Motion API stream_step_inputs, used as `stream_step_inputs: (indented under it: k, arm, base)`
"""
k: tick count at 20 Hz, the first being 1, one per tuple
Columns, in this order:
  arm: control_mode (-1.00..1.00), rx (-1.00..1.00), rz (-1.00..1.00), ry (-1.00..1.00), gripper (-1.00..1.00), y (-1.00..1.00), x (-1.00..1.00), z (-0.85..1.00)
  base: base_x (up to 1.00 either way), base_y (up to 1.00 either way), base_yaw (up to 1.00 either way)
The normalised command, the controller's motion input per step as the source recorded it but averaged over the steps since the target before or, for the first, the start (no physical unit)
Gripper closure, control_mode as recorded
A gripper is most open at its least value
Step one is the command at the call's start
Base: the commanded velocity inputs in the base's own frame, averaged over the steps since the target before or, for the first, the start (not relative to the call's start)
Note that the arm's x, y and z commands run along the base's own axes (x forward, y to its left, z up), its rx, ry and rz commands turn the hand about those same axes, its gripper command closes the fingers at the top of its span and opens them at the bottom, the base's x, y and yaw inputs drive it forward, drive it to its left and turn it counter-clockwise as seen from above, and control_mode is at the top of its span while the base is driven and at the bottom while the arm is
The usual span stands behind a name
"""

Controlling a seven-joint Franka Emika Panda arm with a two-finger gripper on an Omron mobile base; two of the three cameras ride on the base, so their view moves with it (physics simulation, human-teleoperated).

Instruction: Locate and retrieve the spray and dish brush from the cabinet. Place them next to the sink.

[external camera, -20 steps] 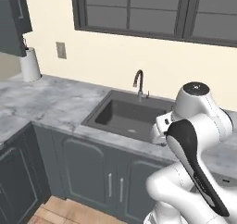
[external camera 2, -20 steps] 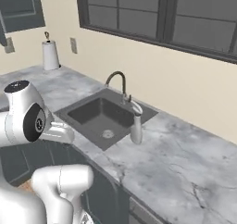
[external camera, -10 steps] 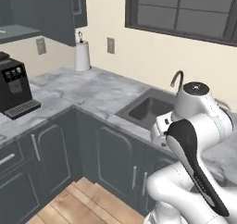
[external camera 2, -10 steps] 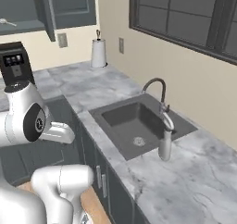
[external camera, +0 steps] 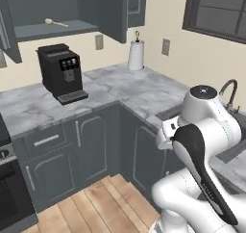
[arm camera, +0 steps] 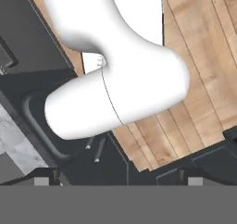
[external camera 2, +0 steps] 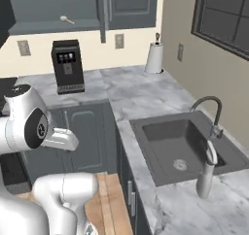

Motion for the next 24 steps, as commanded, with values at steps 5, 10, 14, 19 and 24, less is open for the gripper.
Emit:
stream_step_inputs:
  k: [5, 10, 14, 19, 24]
  arm:
    - [1.00, 0.00, 0.00, 0.00, -1.00, 0.00, 0.00, 0.00]
    - [1.00, 0.00, 0.00, 0.00, -1.00, 0.00, 0.00, 0.00]
    - [1.00, 0.00, 0.00, 0.00, -1.00, 0.00, 0.00, 0.00]
    - [1.00, 0.00, 0.00, 0.00, -1.00, 0.00, 0.00, 0.00]
    - [1.00, 0.00, 0.00, 0.00, -1.00, 0.00, 0.00, 0.00]
  base:
    - [0.45, -0.05, 0.45]
    - [0.65, -0.37, 0.27]
    - [0.73, -0.31, 0.22]
    - [0.66, 0.12, 0.08]
    - [0.90, 0.17, 0.09]
